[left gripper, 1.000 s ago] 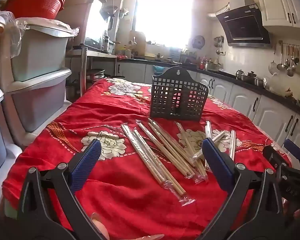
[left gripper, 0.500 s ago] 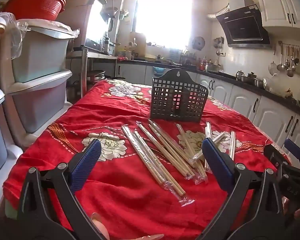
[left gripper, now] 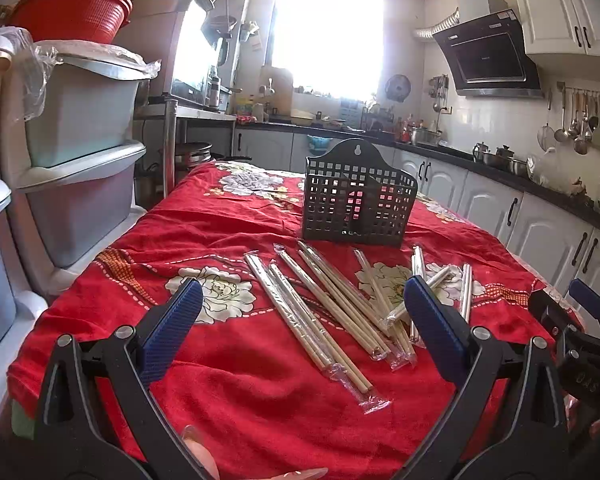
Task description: Organize utensils
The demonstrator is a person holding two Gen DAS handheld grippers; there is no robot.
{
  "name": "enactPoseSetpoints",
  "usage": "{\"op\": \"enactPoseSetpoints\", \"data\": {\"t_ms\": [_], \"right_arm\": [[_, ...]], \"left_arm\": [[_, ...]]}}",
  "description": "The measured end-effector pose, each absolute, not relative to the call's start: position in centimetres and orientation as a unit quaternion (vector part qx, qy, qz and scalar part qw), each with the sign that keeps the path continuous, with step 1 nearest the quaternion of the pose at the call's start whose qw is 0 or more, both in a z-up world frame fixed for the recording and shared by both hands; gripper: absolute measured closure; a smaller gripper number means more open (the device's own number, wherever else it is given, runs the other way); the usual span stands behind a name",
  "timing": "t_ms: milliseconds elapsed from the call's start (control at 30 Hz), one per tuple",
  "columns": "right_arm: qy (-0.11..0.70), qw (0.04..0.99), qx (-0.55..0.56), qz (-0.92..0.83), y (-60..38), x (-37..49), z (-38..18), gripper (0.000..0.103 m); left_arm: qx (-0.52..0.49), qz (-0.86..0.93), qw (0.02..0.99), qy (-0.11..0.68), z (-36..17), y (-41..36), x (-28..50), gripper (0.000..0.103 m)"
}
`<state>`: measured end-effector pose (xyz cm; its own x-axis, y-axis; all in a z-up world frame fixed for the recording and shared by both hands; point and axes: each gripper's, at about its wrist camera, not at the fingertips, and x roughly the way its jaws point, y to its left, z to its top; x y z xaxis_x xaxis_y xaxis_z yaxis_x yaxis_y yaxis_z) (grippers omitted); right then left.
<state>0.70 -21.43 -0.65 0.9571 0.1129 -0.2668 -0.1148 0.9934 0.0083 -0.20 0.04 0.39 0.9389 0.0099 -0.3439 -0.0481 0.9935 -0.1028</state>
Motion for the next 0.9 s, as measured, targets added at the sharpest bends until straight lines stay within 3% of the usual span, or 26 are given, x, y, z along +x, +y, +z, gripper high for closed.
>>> {"op": "enactPoseSetpoints", "data": {"t_ms": [900], "right_arm": [[0.131,0.989,0.002,0.061,-21.42,0.53,-0.49,0.006]], "left_arm": [[-0.051,0.015,0.984,0.172,0.67,0.23,-0.15,0.01]]}}
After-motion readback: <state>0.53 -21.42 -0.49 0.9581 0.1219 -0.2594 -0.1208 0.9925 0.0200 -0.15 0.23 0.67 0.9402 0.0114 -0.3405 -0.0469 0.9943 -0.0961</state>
